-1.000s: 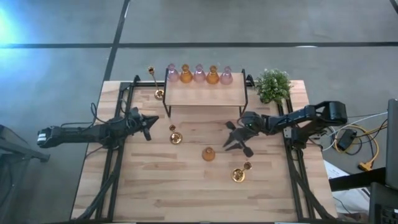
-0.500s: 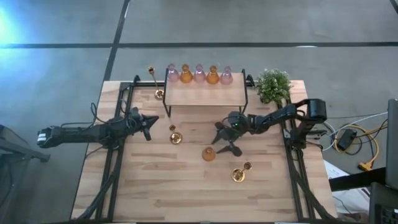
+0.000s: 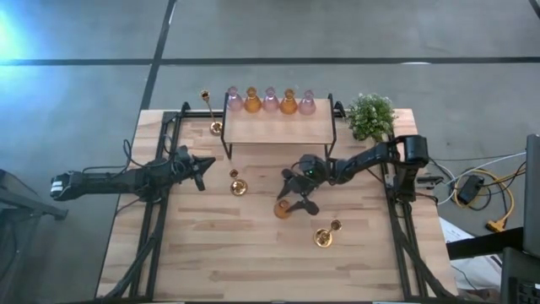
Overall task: Pick & Place candle stick holders
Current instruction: Put the yellow glass candle holder on the shelf aligned with the other glass candle holders
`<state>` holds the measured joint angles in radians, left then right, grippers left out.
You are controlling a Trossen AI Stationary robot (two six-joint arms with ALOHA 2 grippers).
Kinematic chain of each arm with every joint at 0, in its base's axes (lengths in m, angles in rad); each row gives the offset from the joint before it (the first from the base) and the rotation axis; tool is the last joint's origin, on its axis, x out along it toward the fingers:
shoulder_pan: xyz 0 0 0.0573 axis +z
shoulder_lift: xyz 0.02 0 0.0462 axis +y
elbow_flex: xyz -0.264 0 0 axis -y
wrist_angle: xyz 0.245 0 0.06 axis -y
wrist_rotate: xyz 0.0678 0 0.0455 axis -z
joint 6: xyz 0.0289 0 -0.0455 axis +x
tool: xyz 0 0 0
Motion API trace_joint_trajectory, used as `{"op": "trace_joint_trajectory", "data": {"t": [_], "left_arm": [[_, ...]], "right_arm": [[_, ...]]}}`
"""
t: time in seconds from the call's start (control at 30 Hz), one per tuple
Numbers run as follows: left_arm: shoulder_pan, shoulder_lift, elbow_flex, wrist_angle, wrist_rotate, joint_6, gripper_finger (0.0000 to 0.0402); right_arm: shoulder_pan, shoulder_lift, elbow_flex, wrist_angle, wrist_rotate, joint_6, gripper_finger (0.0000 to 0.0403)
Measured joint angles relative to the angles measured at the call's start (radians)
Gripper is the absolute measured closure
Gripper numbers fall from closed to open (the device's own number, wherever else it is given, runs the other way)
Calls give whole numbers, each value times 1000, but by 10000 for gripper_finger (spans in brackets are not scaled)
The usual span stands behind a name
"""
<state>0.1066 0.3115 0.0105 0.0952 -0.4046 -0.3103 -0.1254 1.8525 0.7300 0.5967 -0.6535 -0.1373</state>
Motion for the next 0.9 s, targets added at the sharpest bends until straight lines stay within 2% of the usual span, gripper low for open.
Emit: {"op": "trace_joint_trajectory", "data": {"t": [0.27, 0.4, 0.73, 0.9], "left_arm": [[0, 0, 0, 0, 0, 0, 388], [0, 0, 0, 0, 0, 0, 388], [0, 0, 0, 0, 0, 0, 388], [0, 0, 0, 0, 0, 0, 388]], "right_arm": [[45, 13, -4, 84, 17, 63, 173], [56, 13, -16, 83, 50, 59, 201], [57, 13, -61, 105, 54, 28, 275], [65, 13, -64, 116, 51, 43, 280]]}}
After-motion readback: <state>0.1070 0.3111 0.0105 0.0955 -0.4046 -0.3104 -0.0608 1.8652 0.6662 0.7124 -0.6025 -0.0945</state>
